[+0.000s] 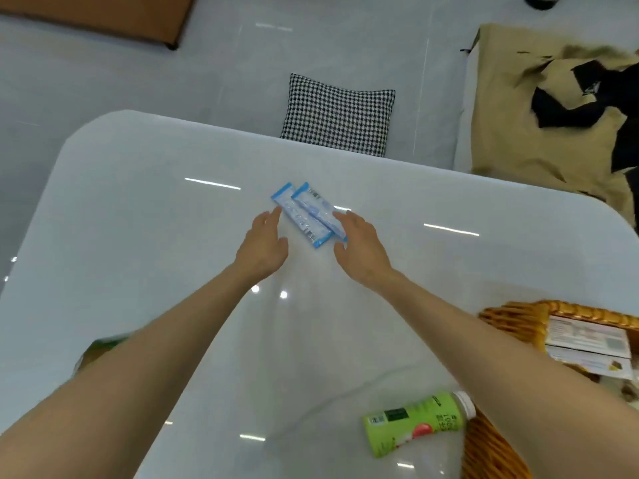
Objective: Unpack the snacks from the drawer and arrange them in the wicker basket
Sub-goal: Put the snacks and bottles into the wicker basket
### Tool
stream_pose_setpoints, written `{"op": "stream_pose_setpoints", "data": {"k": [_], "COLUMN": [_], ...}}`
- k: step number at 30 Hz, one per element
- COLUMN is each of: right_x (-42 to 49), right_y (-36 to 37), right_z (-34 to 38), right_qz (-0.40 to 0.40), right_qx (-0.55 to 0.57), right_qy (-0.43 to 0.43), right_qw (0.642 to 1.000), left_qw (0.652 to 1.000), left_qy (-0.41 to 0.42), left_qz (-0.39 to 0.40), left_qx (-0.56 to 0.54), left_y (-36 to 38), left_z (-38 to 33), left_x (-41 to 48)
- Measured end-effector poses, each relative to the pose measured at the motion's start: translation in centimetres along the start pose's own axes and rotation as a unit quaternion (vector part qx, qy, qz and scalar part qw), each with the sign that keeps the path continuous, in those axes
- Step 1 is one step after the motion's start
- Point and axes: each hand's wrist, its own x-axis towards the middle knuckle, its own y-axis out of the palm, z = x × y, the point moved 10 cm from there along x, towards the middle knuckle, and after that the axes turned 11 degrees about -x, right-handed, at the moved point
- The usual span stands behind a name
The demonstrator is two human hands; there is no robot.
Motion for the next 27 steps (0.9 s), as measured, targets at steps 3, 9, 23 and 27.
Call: {"op": "stream_pose_setpoints", "data": {"k": [3, 9, 23, 27], "right_x": [3.1, 4.7, 2.6, 2.2], "right_y": [2.6, 3.8, 6.3, 6.5], "right_z": [0.2, -0.6, 1.6, 0.9], "right_qz": [0.019, -0.059, -0.105, -0.137], "right_qx": [-0.037, -0.158, -0.184, -0.223], "right_qy": [0.007, 0.007, -0.112, -0.139], "right_qw": [0.999, 0.986, 0.971, 0.955], "left_qw": [0.999, 0.997, 0.924, 0.937], "left_qy": [0.017, 0.005, -0.117, -0.104], "left_qz": [0.009, -0.01, -0.05, -0.032], "left_qx": [0.029, -0.07, -0.362, -0.331], "left_y": [-0.2, 0.0, 1.3, 2.3], "left_z": [0.9, 1.7, 6.8, 6.2], "left_x": [3.7, 8.9, 7.9, 7.6]}}
